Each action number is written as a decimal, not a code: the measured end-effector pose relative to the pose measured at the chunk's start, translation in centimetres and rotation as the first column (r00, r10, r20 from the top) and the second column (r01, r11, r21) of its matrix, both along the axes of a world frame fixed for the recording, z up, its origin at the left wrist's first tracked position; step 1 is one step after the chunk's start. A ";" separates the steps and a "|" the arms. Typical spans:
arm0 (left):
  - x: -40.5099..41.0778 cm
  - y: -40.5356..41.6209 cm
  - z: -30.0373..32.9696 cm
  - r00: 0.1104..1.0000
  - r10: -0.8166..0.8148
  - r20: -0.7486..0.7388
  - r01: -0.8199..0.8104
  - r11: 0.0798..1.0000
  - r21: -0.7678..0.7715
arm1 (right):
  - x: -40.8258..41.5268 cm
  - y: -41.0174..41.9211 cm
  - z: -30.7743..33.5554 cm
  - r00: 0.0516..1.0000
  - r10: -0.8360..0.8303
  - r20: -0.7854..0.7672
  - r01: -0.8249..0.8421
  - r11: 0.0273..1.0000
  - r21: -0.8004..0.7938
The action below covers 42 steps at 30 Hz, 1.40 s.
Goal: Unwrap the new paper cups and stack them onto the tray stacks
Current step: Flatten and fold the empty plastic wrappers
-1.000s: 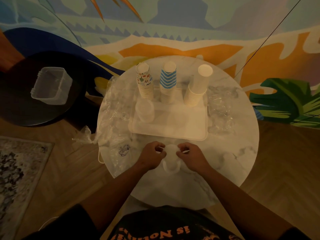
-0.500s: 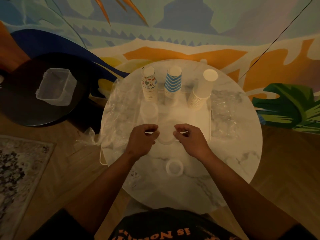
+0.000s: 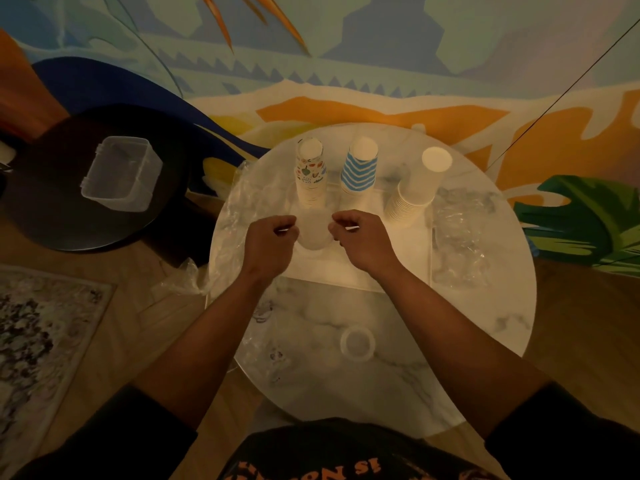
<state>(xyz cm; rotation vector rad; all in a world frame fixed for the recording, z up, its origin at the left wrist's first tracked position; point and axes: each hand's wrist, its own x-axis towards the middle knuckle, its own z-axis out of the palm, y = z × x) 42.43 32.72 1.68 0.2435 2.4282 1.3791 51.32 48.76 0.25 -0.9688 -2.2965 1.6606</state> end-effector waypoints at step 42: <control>-3.7 0.7 -2.6 0.989 0.006 0.149 -0.004 1.000 -0.013 | -3.3 0.3 -1.9 0.998 0.007 0.070 -0.004 0.999 -0.048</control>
